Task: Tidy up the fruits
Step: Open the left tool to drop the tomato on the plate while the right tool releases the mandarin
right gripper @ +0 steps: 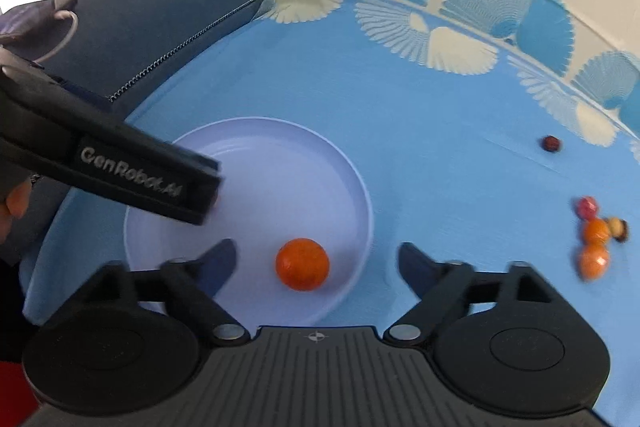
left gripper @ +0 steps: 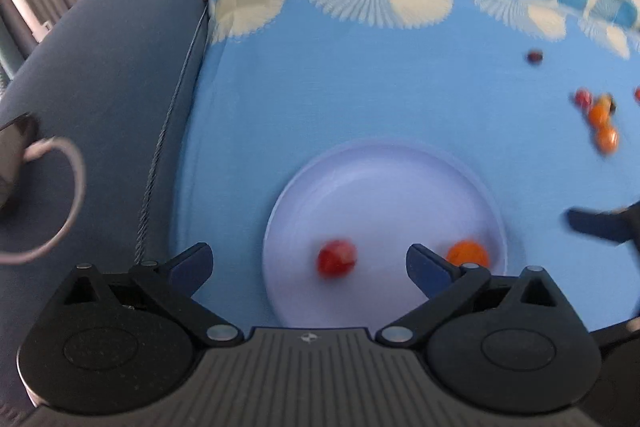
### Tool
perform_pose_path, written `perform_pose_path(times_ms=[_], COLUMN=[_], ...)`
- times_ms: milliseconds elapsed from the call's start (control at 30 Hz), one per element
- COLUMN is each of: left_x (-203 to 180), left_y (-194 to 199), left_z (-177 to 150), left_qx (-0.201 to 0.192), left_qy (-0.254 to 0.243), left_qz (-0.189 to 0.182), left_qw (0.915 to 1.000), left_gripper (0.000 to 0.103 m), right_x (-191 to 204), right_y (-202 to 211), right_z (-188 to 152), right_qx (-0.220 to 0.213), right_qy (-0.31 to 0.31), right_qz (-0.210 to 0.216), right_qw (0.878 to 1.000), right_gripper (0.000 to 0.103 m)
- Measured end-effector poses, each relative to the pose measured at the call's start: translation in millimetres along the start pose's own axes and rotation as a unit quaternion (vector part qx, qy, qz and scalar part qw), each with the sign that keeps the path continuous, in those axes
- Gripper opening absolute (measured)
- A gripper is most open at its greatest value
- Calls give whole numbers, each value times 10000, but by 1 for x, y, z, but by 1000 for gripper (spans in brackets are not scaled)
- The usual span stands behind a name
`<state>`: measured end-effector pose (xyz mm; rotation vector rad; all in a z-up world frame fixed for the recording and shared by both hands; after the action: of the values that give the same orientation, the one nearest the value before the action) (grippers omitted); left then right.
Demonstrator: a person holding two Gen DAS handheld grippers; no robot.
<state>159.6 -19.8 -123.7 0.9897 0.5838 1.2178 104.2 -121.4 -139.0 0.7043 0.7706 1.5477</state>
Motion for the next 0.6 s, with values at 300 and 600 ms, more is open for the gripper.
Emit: perform_pose_path(times_ms=[300,600], left_x=[8,12], left_y=[52,96], left_z=[-88,-108], left_qx=[579,227], left_qy=[569,615], left_qz=[260,316], left_qw=[9964,9973], left_gripper=[103,103], right_x=[17,15], right_y=[78,129], right_z=[-55,-62], right_qx=[234,-381], right_qy=[-457,-445], right_qz=[361,12], right_qw=[9980,9983], right_gripper=[102,102])
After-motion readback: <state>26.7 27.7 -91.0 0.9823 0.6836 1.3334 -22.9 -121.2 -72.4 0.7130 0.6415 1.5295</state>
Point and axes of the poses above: each gripper's, at about its wrist camera, not at the fingertips, and y roughly against the way its jaws point, x to its left, z to its top, the point moved 6 cm from there along -y, roughly the way its jaws point, and after that the axes turned 4 degrees about y, right-handed, at the moved point
